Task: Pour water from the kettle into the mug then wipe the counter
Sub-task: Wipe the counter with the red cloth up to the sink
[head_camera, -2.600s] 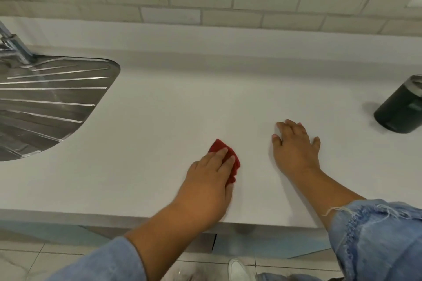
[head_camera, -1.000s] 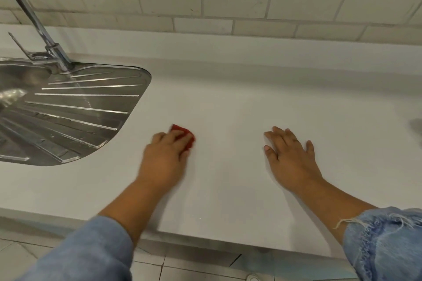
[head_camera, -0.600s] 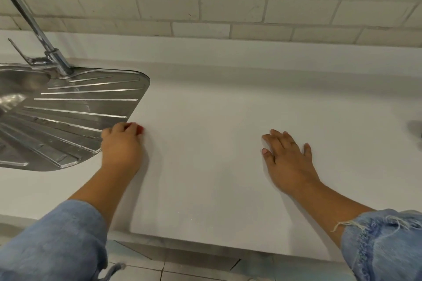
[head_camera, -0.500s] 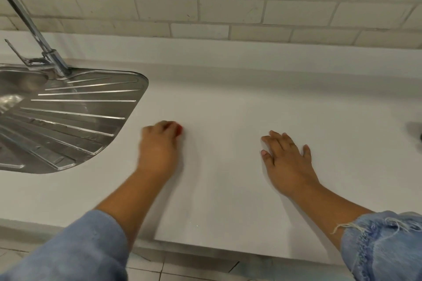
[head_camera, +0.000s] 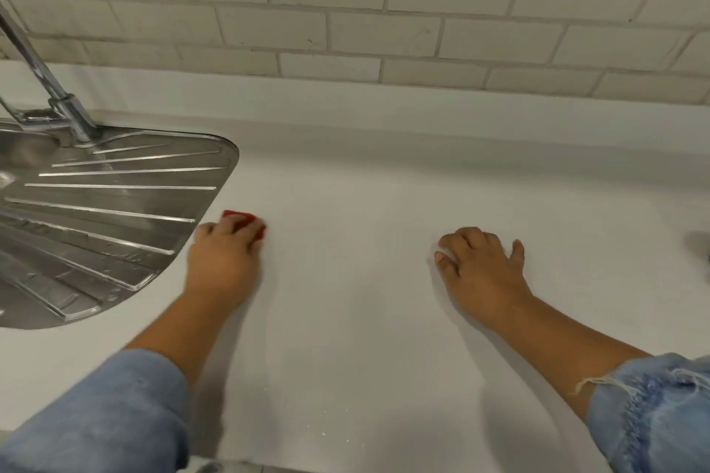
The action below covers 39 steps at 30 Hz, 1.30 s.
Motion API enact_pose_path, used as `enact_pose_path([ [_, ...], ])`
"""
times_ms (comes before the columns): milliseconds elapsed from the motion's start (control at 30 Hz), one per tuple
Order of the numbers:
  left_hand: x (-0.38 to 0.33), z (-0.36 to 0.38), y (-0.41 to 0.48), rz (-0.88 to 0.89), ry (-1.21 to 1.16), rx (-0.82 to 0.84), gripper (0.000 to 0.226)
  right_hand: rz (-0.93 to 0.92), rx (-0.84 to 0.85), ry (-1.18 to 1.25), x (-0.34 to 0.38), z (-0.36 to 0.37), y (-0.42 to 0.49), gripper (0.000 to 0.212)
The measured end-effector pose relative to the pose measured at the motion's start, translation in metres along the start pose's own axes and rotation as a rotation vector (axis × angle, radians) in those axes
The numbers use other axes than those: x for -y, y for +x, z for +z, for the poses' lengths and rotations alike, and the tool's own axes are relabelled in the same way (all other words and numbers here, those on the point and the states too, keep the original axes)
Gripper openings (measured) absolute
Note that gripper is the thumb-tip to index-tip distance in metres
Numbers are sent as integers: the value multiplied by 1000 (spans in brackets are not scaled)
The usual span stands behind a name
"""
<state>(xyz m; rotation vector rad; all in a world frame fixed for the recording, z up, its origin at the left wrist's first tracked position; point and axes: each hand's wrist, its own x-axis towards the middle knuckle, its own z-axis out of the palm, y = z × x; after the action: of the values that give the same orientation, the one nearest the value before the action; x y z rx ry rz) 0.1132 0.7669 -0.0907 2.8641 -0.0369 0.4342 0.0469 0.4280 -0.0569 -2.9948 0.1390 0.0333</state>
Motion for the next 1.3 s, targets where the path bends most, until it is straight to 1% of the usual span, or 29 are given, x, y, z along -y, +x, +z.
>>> enact_pose_path([
  [67,31,-7,11,-81,39,-9,38,6,5,47,0,-2,19,41],
  [133,51,-13,19,-235,60,38,36,13,0,62,-1,-3,38,44],
  [200,58,-20,25,-364,83,63,37,19,17,51,-2,0,51,48],
  [233,55,-23,27,-382,78,35,37,13,40,38,-3,4,53,50],
  [267,45,-23,30,-356,54,-12,37,5,64,26,-3,9,54,51],
  [300,29,-22,32,-292,11,-57,36,2,79,17,-4,13,54,52],
  [367,-14,-17,33,-111,-89,-101,35,5,84,11,-6,17,55,52],
  [400,-38,-13,30,-15,-126,-92,36,9,83,9,-6,17,56,53],
  [533,-127,8,1,332,-210,38,44,8,67,-5,-7,18,57,53],
  [600,-151,20,-14,450,-143,76,44,9,66,-6,-7,18,56,53],
  [667,-154,28,-9,491,-80,72,42,13,67,-10,-8,19,57,54],
  [733,-142,34,12,452,-72,69,39,12,66,-13,-8,19,58,54],
  [767,-132,36,26,400,-69,63,39,9,65,-14,-8,19,58,54],
  [900,-67,34,70,118,-7,43,36,9,68,-17,-8,18,57,54],
  [1033,12,18,88,-146,97,56,34,14,79,-29,-7,18,58,54],
  [1133,37,0,92,-326,157,67,35,18,80,-40,-7,20,58,54],
  [1167,33,-2,94,-334,146,43,35,19,81,-41,-7,20,58,54],
  [1200,21,-3,97,-302,114,6,35,21,79,-39,-7,21,58,54],
  [1300,-41,6,105,-85,-79,-42,37,16,77,-37,-7,20,58,54],
])
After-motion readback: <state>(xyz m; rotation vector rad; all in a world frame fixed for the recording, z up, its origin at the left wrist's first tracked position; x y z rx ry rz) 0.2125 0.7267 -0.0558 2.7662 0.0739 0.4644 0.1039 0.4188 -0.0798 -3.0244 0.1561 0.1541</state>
